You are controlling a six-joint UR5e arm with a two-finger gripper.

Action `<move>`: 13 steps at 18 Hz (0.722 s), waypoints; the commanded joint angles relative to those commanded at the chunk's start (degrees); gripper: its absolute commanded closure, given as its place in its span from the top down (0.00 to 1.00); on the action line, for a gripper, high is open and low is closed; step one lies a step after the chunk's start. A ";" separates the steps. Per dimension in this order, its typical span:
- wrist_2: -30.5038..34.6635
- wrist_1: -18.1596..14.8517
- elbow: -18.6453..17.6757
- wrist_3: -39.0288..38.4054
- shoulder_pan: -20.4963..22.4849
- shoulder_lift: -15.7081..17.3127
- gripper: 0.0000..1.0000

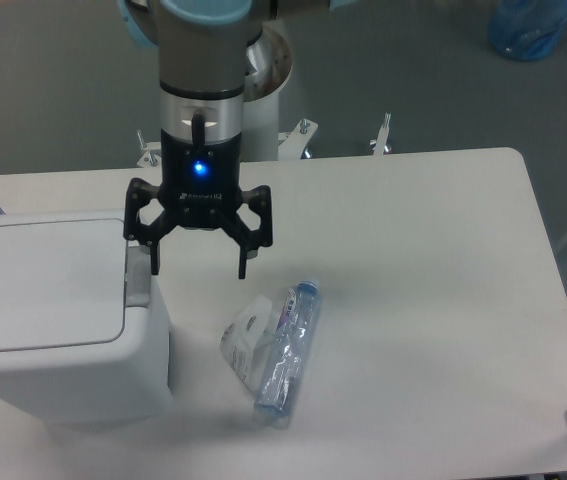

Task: Open the trash can

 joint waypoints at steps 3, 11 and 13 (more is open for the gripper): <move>0.18 -0.09 -0.26 -0.09 -0.53 0.00 1.00; 0.18 0.00 -0.79 -0.26 -0.62 -0.09 1.00; 0.18 0.00 -0.79 -0.18 -0.62 -0.18 1.00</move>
